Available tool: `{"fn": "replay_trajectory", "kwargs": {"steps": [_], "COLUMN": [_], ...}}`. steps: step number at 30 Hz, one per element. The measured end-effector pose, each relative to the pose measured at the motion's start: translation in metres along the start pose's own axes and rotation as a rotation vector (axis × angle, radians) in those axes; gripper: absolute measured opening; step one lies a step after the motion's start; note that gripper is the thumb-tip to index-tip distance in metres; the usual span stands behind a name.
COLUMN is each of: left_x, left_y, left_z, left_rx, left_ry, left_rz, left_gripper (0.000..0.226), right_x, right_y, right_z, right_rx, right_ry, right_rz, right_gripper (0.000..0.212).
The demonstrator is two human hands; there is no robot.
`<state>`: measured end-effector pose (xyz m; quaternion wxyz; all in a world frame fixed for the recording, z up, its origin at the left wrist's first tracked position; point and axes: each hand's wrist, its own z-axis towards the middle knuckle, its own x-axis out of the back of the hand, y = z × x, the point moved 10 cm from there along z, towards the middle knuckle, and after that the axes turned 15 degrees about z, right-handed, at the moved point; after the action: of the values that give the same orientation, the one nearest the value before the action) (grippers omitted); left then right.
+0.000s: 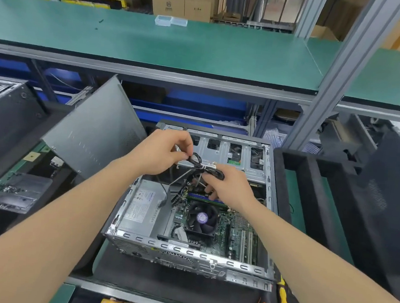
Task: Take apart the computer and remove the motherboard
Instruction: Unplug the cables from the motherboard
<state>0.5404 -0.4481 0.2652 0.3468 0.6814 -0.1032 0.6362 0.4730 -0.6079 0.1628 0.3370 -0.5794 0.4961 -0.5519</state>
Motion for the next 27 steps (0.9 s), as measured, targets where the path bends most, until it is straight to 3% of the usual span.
{"fn": "replay_trajectory", "kwargs": {"steps": [2, 7, 13, 15, 20, 23, 25, 27], "left_x": [-0.004, -0.001, -0.015, -0.016, -0.007, -0.012, -0.018, -0.028], "left_y": [-0.007, -0.044, -0.071, -0.07, -0.038, 0.008, 0.044, 0.069], "left_z": [0.001, -0.004, -0.014, -0.017, -0.015, -0.02, -0.03, -0.038], "left_rx": [0.026, 0.15, 0.192, 0.186, 0.058, -0.158, -0.321, -0.361], "left_ry": [0.004, 0.005, -0.204, -0.188, -0.033, 0.052, 0.099, 0.065], "left_rz": [0.013, 0.159, 0.334, 0.358, 0.761, 0.56, 0.441, 0.168], "left_gripper": [0.022, 0.023, 0.022, 0.021, 0.036, 0.049, 0.046, 0.039], "right_x": [0.006, 0.024, 0.04, 0.04, 0.036, 0.037, 0.041, 0.048], "right_y": [0.006, 0.011, 0.015, 0.013, 0.008, 0.001, -0.005, -0.009], "right_z": [-0.003, -0.006, -0.017, -0.021, -0.033, -0.045, -0.055, -0.068], "right_rx": [-0.034, -0.039, -0.08, -0.085, -0.114, -0.106, -0.094, -0.085], "right_ry": [0.02, 0.104, 0.189, 0.197, 0.188, 0.207, 0.243, 0.285], "right_rz": [0.072, 0.073, 0.027, 0.006, -0.007, -0.017, -0.023, -0.021], "right_gripper": [0.033, 0.013, 0.019, 0.018, 0.017, 0.017, 0.016, 0.016]}}
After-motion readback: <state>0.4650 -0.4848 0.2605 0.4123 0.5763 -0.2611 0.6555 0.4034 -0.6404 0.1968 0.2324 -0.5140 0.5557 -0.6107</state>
